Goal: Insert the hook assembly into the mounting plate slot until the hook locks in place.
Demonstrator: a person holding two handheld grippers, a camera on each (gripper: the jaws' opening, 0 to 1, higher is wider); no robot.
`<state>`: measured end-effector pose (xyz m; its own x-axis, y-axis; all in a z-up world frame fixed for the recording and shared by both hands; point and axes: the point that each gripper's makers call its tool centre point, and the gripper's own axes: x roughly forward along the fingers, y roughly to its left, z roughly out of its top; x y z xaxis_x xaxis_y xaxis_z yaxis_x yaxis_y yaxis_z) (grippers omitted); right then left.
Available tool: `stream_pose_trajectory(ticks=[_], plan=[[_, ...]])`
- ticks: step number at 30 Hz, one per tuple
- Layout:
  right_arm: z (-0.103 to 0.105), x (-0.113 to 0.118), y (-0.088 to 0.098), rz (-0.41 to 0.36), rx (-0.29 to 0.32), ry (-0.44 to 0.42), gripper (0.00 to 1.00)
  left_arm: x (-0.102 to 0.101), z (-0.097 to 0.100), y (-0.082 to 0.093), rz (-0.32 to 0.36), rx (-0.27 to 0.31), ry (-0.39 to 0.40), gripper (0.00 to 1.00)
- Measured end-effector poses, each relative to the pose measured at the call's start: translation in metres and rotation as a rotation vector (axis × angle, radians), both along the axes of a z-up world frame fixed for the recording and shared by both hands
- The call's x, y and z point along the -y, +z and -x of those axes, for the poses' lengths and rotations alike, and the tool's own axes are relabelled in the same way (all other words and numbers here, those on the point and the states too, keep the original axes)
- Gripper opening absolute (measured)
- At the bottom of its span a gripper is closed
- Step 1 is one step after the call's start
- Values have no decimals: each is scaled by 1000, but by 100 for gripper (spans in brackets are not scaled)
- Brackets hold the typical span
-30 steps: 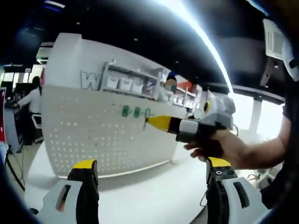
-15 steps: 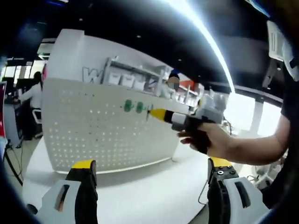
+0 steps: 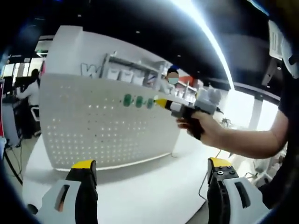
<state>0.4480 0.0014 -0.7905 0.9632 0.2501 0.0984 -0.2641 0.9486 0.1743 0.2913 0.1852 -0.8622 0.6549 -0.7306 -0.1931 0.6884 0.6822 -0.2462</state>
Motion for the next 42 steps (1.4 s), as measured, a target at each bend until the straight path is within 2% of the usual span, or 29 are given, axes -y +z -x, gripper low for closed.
stream_pose_trajectory(ticks=[4,9,17,32,42], plan=[[-3,18,0,7,2,-44,1,-1,0,-2,2,-9,2,100],[-6,32,-3,17,-4,-80,1,-3,-1,-6,-18,-22,-1,98],[-15,55,-6,30,-4,-149,1,-6,-3,-7,-14,-31,5,98],[-37,77,-13,41,-10,-218,1,-15,-7,-13,-23,-49,28,97],[-42,80,-12,61,11,-244,1,-18,-7,-18,-22,-69,33,97]])
